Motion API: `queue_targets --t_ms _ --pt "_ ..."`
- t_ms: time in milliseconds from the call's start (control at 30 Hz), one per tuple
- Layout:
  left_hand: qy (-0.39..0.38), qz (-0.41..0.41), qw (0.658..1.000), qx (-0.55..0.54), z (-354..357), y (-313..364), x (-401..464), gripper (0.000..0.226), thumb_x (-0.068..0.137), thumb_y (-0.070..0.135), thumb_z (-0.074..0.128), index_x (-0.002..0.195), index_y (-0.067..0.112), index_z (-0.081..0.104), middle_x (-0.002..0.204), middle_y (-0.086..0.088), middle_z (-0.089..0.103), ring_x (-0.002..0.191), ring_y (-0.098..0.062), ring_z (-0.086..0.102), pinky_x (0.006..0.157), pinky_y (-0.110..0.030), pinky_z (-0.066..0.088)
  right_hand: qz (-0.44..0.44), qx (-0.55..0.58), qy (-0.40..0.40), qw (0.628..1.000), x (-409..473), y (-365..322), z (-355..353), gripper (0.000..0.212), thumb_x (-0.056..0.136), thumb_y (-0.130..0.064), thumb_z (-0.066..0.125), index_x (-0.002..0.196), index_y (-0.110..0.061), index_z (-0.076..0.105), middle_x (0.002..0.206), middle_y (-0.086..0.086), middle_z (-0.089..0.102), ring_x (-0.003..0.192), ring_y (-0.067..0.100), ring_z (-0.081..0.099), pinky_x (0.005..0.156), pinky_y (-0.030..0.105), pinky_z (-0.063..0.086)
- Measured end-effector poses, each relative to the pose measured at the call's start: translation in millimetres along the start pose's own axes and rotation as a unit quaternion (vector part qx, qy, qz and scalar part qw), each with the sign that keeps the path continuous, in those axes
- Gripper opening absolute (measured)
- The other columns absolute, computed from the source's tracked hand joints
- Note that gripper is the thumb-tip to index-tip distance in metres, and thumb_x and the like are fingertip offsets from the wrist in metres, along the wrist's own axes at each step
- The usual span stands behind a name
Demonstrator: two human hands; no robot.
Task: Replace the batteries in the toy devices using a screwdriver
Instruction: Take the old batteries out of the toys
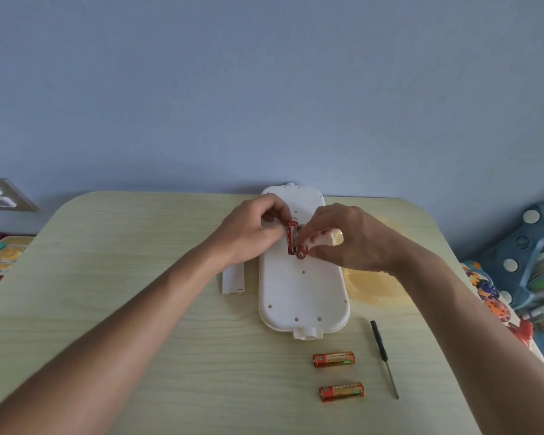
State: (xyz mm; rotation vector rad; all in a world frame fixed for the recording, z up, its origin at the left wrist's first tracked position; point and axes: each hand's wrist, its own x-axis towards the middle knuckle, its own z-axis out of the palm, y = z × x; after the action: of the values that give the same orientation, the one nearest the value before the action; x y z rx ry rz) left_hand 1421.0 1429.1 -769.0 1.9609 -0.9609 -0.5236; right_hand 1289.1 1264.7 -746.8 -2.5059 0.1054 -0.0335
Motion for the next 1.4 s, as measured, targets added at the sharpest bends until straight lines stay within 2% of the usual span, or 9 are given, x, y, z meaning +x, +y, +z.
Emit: queue_targets --t_ms 233,300,433,567,667,767,933,1133,1400 --pt "0.005 0.038 0.999 0.005 4 1 -1 0.015 0.082 0.019 0.077 0.094 0.02 0.066 0.091 0.017 0.069 0.086 0.016 0.056 0.075 -0.005 0.037 0.007 0.021 0.009 1.0 -4 4 5 0.025 0.077 -0.024 0.085 0.094 -0.041 0.079 0.098 -0.008 0.065 0.097 0.007 0.057 0.081 0.012 0.043" --pt "0.011 0.057 0.998 0.009 6 0 1 0.02 0.079 0.018 0.08 0.092 0.018 0.064 0.087 0.016 0.069 0.083 0.014 0.058 0.079 -0.01 0.039 0.008 0.056 0.031 0.998 -6 7 8 0.024 0.079 -0.023 0.083 0.092 -0.043 0.078 0.096 -0.006 0.067 0.094 0.008 0.06 0.08 0.014 0.044" --pt "0.024 0.042 0.998 0.028 10 4 -1 0.027 0.075 0.041 0.075 0.095 0.032 0.06 0.089 0.016 0.072 0.096 -0.005 0.066 0.095 -0.042 0.047 0.051 0.197 0.093 0.975 -13 6 6 0.008 0.085 -0.017 0.079 0.092 -0.019 0.082 0.095 -0.004 0.078 0.093 0.012 0.071 0.086 0.022 0.054" --pt "0.039 0.055 0.997 -0.047 15 24 -7 0.02 0.083 0.014 0.074 0.094 0.029 0.066 0.083 0.007 0.071 0.08 -0.013 0.072 0.085 -0.038 0.054 0.099 0.265 0.173 0.944 -35 4 -6 0.011 0.09 -0.012 0.074 0.099 -0.012 0.081 0.086 0.003 0.08 0.078 0.005 0.072 0.076 0.019 0.057" --pt "0.038 0.056 0.993 -0.095 31 46 -9 0.018 0.081 0.013 0.077 0.091 0.025 0.067 0.08 0.008 0.071 0.071 -0.011 0.071 0.075 -0.034 0.052 0.126 0.285 0.229 0.922 -58 8 -14 0.012 0.091 -0.008 0.071 0.101 -0.009 0.078 0.081 0.016 0.077 0.07 0.024 0.072 0.072 0.034 0.061" --pt "-0.004 0.07 0.994 -0.081 57 62 -10 0.02 0.078 0.018 0.08 0.09 0.027 0.067 0.084 0.006 0.073 0.078 -0.013 0.075 0.084 -0.037 0.057 0.172 0.262 0.25 0.916 -82 16 -16 0.014 0.09 -0.009 0.073 0.104 -0.007 0.071 0.077 0.012 0.078 0.071 0.032 0.073 0.069 0.039 0.061" --pt "-0.039 0.082 0.996 -0.003 86 70 -17 0.018 0.079 0.019 0.081 0.089 0.025 0.068 0.084 0.009 0.074 0.075 -0.003 0.073 0.078 -0.029 0.059 0.212 0.14 0.235 0.938 -106 28 0 0.012 0.086 -0.025 0.078 0.096 -0.023 0.071 0.072 -0.005 0.078 0.064 0.004 0.071 0.057 0.013 0.053" --pt "-0.066 0.127 0.984 0.103 93 66 -19 0.014 0.083 0.013 0.078 0.091 0.017 0.068 0.086 0.005 0.072 0.078 -0.011 0.069 0.073 -0.034 0.059 0.179 0.08 0.236 0.952 -108 35 13 0.009 0.082 -0.021 0.081 0.09 -0.02 0.079 0.078 -0.011 0.076 0.075 0.003 0.07 0.069 0.022 0.057" --pt "-0.015 0.152 0.962 0.226 98 46 -17 0.016 0.078 0.043 0.077 0.086 0.029 0.073 0.087 0.018 0.066 0.101 -0.012 0.044 0.082 -0.032 0.022 0.142 0.018 0.274 0.951 -107 47 23 0.021 0.073 -0.025 0.089 0.092 -0.02 0.082 0.089 -0.004 0.061 0.072 0.01 0.062 0.062 0.013 0.05"
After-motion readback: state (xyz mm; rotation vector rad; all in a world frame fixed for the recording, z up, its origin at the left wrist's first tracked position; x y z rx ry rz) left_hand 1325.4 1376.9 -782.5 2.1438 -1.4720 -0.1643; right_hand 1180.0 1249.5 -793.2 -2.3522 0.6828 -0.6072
